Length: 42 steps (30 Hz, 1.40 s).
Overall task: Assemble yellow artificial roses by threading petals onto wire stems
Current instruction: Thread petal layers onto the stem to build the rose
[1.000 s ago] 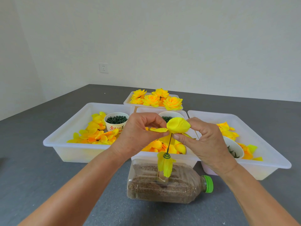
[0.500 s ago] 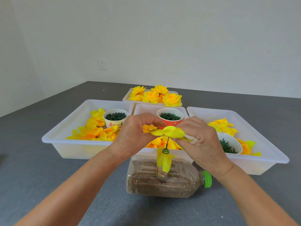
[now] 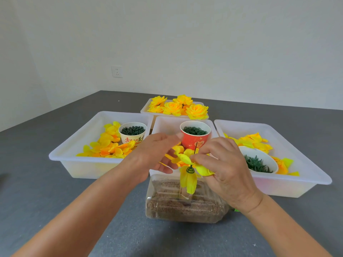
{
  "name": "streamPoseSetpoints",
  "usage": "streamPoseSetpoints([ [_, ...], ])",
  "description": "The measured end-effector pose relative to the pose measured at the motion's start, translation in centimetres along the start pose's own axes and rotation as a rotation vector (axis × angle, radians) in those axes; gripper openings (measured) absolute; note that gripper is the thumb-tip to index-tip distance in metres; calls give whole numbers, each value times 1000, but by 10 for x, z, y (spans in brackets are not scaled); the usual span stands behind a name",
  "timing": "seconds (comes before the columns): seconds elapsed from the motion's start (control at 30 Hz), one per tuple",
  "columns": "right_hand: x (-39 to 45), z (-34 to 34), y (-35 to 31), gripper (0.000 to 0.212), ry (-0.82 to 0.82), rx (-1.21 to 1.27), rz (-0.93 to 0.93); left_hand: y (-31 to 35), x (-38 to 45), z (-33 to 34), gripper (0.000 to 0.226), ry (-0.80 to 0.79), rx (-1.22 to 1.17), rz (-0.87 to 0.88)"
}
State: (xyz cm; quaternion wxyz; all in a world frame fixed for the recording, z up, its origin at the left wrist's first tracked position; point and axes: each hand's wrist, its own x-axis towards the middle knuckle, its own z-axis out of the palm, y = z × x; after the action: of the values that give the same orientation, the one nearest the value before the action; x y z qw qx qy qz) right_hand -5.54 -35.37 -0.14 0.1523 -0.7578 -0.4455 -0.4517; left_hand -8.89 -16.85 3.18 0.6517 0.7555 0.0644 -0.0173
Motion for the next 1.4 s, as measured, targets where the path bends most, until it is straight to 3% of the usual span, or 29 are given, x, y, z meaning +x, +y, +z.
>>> streamPoseSetpoints([
  [0.13,-2,1,-2,16,16,10,-25,-2,-2,4,40,-45,-99,-39],
  [0.23,-5,2,-3,20,14,-2,-35,-4,0,5,41,-76,-195,-61],
  [0.63,-13,3,-5,16,27,75,11,-4,3,7,33,-141,-224,-90],
  [1.1,-16,1,-9,14,-35,62,-27,-12,7,9,37,-182,-101,-104],
  [1.2,-15,0,-9,20,-44,83,-11,-12,9,9,32,-188,-81,-106],
  [1.4,-18,2,-9,13,-47,98,32,-12,12,8,23,-219,-39,-126],
])
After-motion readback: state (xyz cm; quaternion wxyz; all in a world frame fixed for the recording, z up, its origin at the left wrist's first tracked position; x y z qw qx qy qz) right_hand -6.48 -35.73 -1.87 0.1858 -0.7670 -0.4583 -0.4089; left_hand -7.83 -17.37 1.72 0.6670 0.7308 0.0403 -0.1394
